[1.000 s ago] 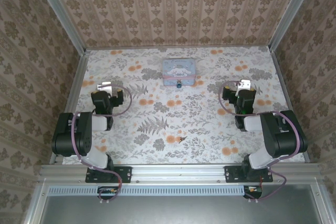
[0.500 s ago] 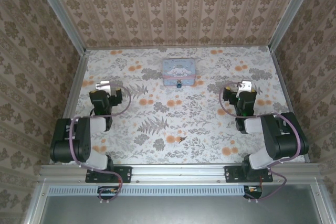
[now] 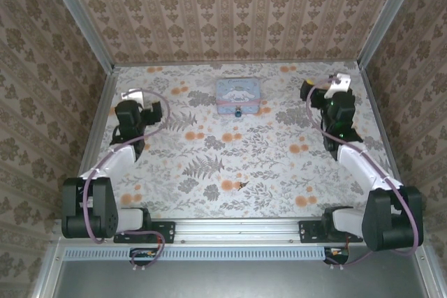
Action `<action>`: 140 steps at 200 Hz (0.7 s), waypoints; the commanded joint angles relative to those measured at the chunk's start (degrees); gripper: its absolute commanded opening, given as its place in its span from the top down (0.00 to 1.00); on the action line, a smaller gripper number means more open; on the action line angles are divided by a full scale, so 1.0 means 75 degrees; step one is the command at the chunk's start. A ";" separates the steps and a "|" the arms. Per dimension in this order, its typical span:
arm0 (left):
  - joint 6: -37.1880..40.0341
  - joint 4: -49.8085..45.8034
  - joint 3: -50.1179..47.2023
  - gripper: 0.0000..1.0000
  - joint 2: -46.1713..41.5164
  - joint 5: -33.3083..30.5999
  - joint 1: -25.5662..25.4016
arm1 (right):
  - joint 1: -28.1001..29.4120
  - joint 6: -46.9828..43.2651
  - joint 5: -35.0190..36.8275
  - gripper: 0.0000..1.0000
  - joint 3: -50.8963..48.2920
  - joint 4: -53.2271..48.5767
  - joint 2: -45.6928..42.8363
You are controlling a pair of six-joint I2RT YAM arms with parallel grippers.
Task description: Unlock the padlock with the key
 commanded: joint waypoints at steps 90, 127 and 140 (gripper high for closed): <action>-0.2292 -0.3727 0.5564 0.00 0.4179 0.4035 -0.0869 | 0.0396 0.3451 -0.3507 0.15 0.4228 -0.3167 0.4865; -0.2939 -0.3508 0.6699 0.02 0.5568 0.4709 -0.1383 | 0.0608 0.3884 -0.3941 0.17 0.5146 -0.3204 0.6010; -0.3112 -0.3334 0.6921 0.02 0.5925 0.4816 -0.1539 | 0.0701 0.3936 -0.3968 0.17 0.5336 -0.3238 0.6239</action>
